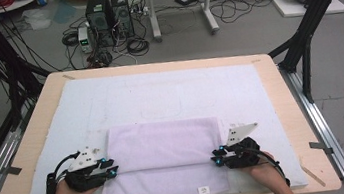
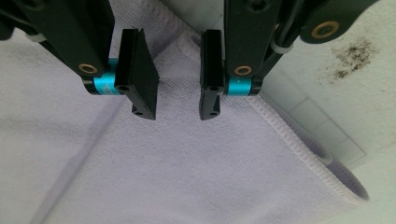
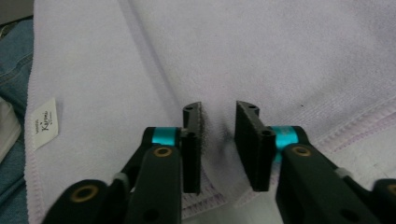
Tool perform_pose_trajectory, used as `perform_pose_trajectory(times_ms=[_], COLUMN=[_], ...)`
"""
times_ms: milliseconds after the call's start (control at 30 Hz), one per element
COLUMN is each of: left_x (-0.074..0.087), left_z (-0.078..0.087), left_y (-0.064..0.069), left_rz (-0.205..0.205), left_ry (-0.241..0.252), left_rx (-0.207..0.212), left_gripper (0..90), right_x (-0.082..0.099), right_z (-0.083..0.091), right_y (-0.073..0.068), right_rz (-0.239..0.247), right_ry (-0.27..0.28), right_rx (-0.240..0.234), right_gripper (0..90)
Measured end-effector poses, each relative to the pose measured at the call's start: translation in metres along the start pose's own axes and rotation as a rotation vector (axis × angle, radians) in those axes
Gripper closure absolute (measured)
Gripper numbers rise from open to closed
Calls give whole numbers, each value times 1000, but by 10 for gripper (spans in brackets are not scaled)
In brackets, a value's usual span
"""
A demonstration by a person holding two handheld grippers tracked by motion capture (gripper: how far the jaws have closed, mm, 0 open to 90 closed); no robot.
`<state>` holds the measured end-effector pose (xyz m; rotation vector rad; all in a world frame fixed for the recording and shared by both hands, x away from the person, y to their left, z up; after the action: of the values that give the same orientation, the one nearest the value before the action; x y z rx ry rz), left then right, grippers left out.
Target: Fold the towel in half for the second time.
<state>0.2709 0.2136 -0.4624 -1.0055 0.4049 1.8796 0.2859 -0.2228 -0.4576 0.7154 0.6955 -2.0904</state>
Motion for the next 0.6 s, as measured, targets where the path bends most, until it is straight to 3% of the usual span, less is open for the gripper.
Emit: perform_pose_trajectory(times_ms=[67, 133, 333, 600], left_x=[-1, -1, -3, -10], left_z=[0, 0, 10, 30], left_y=[1, 1, 0, 7], left_rz=[-16, -15, 5, -7], left_ry=[0, -2, 27, 54], left_rx=[-11, -12, -20, -33], left_gripper=[777, 857, 874, 875], right_x=[-1, -3, -8, -16], right_z=[0, 1, 10, 27], right_y=[-1, -3, -8, -19], right_rz=[7, 14, 24, 42], right_ry=[-3, -5, 21, 74], right_rx=[4, 2, 8, -27], right_gripper=[841, 857, 863, 864])
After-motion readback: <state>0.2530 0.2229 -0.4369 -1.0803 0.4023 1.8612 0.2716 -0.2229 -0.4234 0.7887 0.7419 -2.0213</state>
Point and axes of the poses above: each handheld gripper's, and its own axes: z roughly backward along the jaws, x roughly out of its underside, y roughly to its right, the point moved 3 cm from there along -z, roughly forward along the jaws, and after that the axes turned 11 degrees about -z, right-handed, at the moved point
